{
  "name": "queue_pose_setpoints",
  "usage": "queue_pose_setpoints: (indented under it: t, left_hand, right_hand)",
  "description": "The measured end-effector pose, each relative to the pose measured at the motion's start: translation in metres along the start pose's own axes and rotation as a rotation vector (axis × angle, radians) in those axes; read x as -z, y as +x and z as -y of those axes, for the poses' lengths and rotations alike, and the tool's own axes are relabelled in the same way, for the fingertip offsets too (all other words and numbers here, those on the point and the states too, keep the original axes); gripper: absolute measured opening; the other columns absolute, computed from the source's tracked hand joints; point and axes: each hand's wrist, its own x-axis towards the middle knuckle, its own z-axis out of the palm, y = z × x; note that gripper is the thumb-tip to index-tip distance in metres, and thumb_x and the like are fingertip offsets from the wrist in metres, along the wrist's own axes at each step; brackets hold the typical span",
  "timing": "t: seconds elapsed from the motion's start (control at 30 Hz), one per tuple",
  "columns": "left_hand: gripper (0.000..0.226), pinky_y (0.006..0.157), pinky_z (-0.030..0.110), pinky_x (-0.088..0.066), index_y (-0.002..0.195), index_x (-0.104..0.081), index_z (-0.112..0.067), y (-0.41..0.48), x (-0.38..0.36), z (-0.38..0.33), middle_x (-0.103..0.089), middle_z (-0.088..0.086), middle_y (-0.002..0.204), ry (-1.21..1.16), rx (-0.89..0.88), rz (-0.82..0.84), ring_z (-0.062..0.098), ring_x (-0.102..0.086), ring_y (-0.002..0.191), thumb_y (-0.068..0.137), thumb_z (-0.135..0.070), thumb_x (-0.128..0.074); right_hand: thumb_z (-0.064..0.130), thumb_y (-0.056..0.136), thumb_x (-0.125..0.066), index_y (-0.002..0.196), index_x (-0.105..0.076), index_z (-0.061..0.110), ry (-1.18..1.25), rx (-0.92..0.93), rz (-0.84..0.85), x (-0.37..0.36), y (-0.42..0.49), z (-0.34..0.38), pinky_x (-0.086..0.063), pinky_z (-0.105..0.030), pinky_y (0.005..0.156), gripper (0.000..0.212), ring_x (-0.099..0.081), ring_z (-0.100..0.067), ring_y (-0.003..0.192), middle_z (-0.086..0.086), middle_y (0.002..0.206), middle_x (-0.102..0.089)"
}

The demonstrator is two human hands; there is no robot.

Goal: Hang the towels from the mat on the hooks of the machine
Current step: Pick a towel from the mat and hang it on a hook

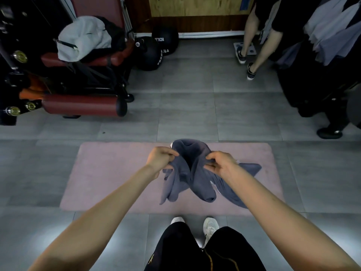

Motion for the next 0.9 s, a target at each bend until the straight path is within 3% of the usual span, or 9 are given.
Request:
queue_pose_setpoints:
  t: [0.17, 0.27, 0.37, 0.5, 0.6, 0.67, 0.73, 0.83, 0.9]
  left_hand:
    - [0.028, 0.064, 0.027, -0.057, 0.078, -0.068, -0.008, -0.002, -0.012, -0.013, -0.062, 0.012, 0.086, -0.063, -0.021, 0.012, 0.020, -0.057, 0.072, 0.082, 0.012, -0.050]
    - [0.021, 0.080, 0.038, -0.056, 0.080, -0.069, -0.010, -0.005, -0.021, -0.023, -0.064, 0.008, 0.082, -0.056, -0.070, 0.028, 0.018, -0.059, 0.075, 0.081, 0.008, -0.057]
    - [0.018, 0.087, 0.045, -0.054, 0.069, -0.069, -0.016, -0.007, -0.025, -0.028, -0.066, 0.005, 0.074, -0.043, -0.113, 0.037, 0.020, -0.062, 0.080, 0.080, -0.002, -0.066]
    - [0.016, 0.084, 0.051, -0.051, 0.063, -0.072, -0.013, -0.012, -0.021, -0.034, -0.065, 0.013, 0.073, -0.057, -0.135, 0.067, 0.022, -0.059, 0.073, 0.077, -0.021, -0.075]
    - [0.048, 0.082, 0.051, -0.054, 0.068, -0.067, 0.005, -0.011, -0.017, -0.040, -0.062, 0.014, 0.069, -0.048, -0.127, 0.035, 0.022, -0.060, 0.069, 0.065, -0.041, -0.081]
    - [0.077, 0.080, 0.054, -0.054, 0.071, -0.060, 0.013, -0.008, -0.015, -0.041, -0.056, 0.012, 0.066, -0.003, -0.131, 0.013, 0.020, -0.057, 0.066, 0.049, -0.057, -0.081]
    - [0.087, 0.076, 0.051, -0.054, 0.071, -0.056, 0.015, -0.004, -0.015, -0.040, -0.051, 0.011, 0.065, 0.051, -0.143, 0.002, 0.019, -0.051, 0.063, 0.041, -0.063, -0.080]
    - [0.069, 0.066, 0.037, -0.047, 0.065, -0.055, 0.013, -0.007, -0.013, -0.042, -0.045, 0.011, 0.064, 0.051, -0.156, 0.007, 0.020, -0.045, 0.063, 0.048, -0.048, -0.083]
    - [0.039, 0.067, 0.040, -0.049, 0.062, -0.057, 0.007, -0.011, -0.010, -0.043, -0.048, 0.012, 0.065, 0.045, -0.170, 0.022, 0.021, -0.047, 0.064, 0.064, -0.024, -0.082]
  right_hand:
    - [-0.014, 0.082, -0.043, 0.111, -0.061, 0.007, 0.041, 0.074, 0.106, -0.014, -0.010, 0.000, -0.054, -0.023, 0.051, 0.040, -0.057, -0.019, 0.068, -0.010, 0.079, -0.060]
    - [-0.017, 0.082, -0.044, 0.111, -0.060, 0.003, 0.078, 0.109, 0.161, -0.023, -0.020, 0.000, -0.054, -0.022, 0.049, 0.038, -0.057, -0.020, 0.067, -0.012, 0.080, -0.061]
    - [-0.019, 0.081, -0.044, 0.115, -0.059, -0.003, 0.119, 0.142, 0.199, -0.026, -0.028, 0.002, -0.053, -0.022, 0.049, 0.040, -0.061, -0.022, 0.068, -0.014, 0.082, -0.063]
    - [-0.026, 0.078, -0.036, 0.115, -0.058, -0.001, 0.081, 0.194, 0.265, -0.021, -0.039, 0.005, -0.053, -0.023, 0.068, 0.050, -0.063, -0.017, 0.082, -0.008, 0.089, -0.065]
    - [-0.030, 0.071, -0.025, 0.114, -0.060, -0.002, 0.028, 0.244, 0.379, -0.019, -0.046, 0.005, -0.050, -0.025, 0.086, 0.063, -0.063, -0.016, 0.094, -0.007, 0.096, -0.068]
    - [-0.031, 0.069, -0.024, 0.114, -0.061, 0.001, -0.022, 0.273, 0.423, -0.018, -0.051, 0.004, -0.049, -0.023, 0.088, 0.066, -0.064, -0.013, 0.098, -0.005, 0.100, -0.069]
    - [-0.031, 0.070, -0.024, 0.111, -0.062, 0.004, -0.086, 0.304, 0.447, -0.017, -0.055, 0.003, -0.049, -0.022, 0.089, 0.067, -0.064, -0.009, 0.097, -0.002, 0.100, -0.069]
    - [-0.031, 0.072, -0.025, 0.114, -0.060, 0.002, -0.123, 0.312, 0.468, -0.014, -0.059, -0.001, -0.043, -0.026, 0.099, 0.064, -0.061, -0.008, 0.101, -0.001, 0.102, -0.068]
    - [-0.031, 0.074, -0.025, 0.114, -0.060, 0.000, -0.078, 0.281, 0.495, -0.010, -0.062, -0.005, -0.043, -0.030, 0.099, 0.061, -0.060, -0.009, 0.100, -0.002, 0.102, -0.067]
